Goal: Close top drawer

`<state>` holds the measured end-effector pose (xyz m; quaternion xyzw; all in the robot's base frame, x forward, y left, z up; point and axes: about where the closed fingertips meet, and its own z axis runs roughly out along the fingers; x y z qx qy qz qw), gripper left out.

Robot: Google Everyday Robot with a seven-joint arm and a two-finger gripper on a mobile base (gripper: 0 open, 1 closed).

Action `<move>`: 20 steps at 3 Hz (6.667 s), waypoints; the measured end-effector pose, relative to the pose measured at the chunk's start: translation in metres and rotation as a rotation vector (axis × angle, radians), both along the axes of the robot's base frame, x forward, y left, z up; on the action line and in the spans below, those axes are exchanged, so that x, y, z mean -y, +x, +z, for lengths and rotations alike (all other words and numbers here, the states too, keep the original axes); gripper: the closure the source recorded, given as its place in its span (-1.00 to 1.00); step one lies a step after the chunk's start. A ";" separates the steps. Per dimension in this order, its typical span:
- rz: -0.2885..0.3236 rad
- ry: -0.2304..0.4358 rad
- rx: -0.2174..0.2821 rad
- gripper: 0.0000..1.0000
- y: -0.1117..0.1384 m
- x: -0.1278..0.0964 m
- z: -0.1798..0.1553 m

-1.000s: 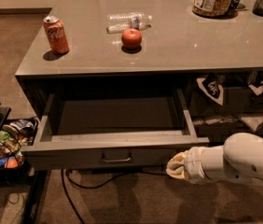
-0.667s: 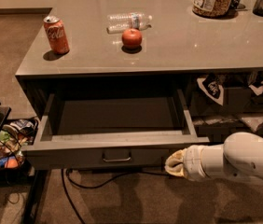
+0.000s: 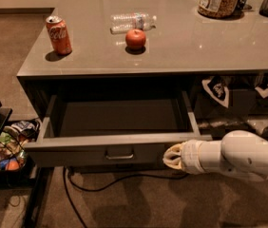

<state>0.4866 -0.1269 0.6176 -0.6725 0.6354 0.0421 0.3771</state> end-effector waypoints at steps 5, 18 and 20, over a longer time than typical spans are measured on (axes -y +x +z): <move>0.015 -0.086 0.128 1.00 0.094 -0.058 0.027; 0.115 -0.154 0.215 1.00 0.124 -0.019 0.044; 0.095 -0.119 0.298 1.00 0.055 -0.006 0.101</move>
Offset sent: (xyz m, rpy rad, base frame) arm 0.1072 0.0533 -0.0045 -0.0579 -0.0903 0.0888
